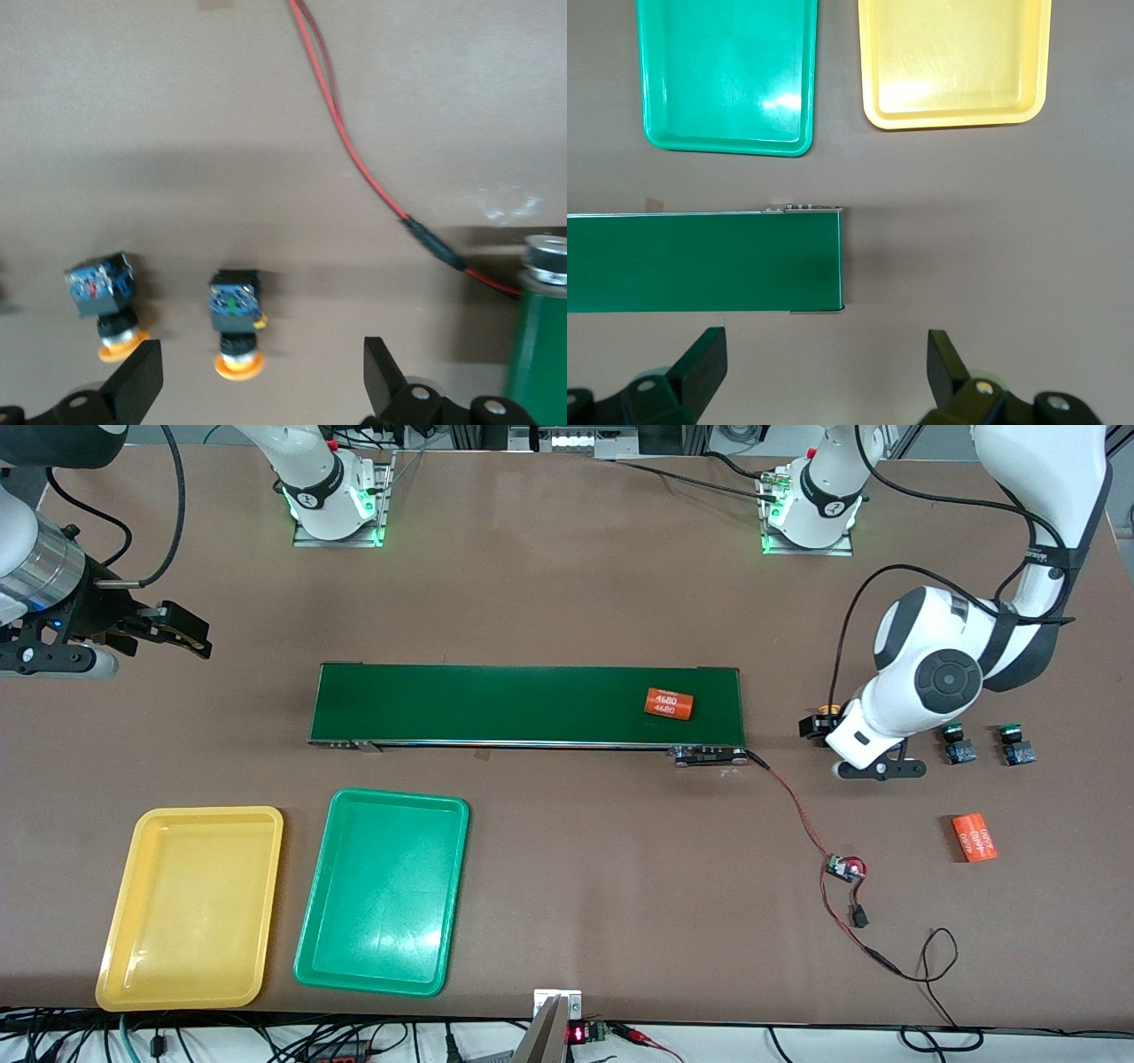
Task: Sort buttons by color to trays
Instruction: 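Grasp a yellow-cap button with the left gripper and lift it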
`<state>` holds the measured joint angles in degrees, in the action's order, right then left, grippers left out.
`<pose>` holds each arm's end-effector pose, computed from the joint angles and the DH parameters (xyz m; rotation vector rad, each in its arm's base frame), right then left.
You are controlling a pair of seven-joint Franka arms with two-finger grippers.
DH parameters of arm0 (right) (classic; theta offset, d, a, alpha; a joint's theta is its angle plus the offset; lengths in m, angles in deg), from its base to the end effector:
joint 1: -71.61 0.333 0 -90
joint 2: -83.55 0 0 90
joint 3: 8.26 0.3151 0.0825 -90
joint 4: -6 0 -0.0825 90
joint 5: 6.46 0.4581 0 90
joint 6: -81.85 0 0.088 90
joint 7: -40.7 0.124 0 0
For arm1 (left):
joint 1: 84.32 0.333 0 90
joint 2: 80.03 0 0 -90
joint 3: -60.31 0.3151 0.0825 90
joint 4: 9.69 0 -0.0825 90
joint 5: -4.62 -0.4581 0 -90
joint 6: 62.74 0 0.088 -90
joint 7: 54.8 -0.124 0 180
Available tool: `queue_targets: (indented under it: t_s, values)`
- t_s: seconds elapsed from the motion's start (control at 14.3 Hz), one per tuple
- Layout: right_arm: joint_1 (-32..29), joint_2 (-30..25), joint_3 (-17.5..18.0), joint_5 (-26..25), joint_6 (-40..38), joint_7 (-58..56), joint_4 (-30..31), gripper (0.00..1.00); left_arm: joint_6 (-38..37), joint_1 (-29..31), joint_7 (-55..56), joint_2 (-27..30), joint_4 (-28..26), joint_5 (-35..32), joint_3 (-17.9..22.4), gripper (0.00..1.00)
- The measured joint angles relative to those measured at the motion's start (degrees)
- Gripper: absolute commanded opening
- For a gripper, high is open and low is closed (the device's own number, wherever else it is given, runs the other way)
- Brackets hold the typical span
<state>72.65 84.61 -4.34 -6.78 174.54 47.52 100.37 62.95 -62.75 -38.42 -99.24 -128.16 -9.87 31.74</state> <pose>0.6318 0.0539 0.5573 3.1311 -0.0502 -0.0737 0.6141 -0.0686 0.2049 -3.0692 -0.0148 0.2253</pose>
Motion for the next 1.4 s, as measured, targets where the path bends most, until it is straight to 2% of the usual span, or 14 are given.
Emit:
queue_targets:
  t_s: [0.28, 0.42, 0.63, 0.7, 0.84, 0.98, 1.05, 1.12, 1.33, 1.4]
  values:
    - [0.0, 0.0, 0.0, 0.0, 0.0, 0.0, 0.0, 1.0, 18.6, 6.7, -4.6, -0.8, -11.1, -0.2, 0.0, 0.98]
    - [0.0, 0.0, 0.0, 0.0, 0.0, 0.0, 0.0, 1.0, 21.5, 7.4, -4.8, -1.8, -13.3, -0.2, 0.0, 0.96]
    - [0.0, 0.0, 0.0, 0.0, 0.0, 0.0, 0.0, 1.0, 21.8, 7.4, -4.8, -2.6, -13.9, -0.2, -0.3, 0.83]
    - [0.0, 0.0, 0.0, 0.0, 0.0, 0.0, 0.0, 1.0, 21.8, 7.4, -4.8, -3.1, -13.9, -0.2, -0.3, 0.75]
    - [0.0, 0.0, 0.0, 0.0, 0.0, 0.0, 0.0, 1.0, 21.8, 7.4, -4.8, -3.9, -14.0, -0.3, -0.3, 0.48]
    - [0.0, 0.0, 0.0, 0.0, 0.0, 0.0, 0.0, 1.0, 21.8, 7.4, -4.8, -4.6, -14.0, -1.5, -0.3, 0.24]
    - [0.0, 0.0, 0.0, 0.0, 0.0, 0.0, 0.0, 1.0, 21.8, 7.4, -4.8, -4.9, -14.0, -2.5, -0.2, 0.16]
    - [0.0, 0.0, 0.0, 0.0, 0.0, 0.0, 0.0, 1.0, 21.8, 7.4, -4.8, -4.9, -14.0, -3.1, 0.0, 0.13]
    - [0.0, 0.0, 0.0, 0.0, 0.0, 0.0, 0.0, 1.0, 21.3, 7.5, -4.8, -4.7, -13.2, -3.5, -0.1, 0.13]
    - [0.0, 0.0, 0.0, 0.0, 0.0, 0.0, 0.0, 1.0, 19.1, 7.4, -4.8, -4.5, -11.9, -3.5, -0.6, 0.13]
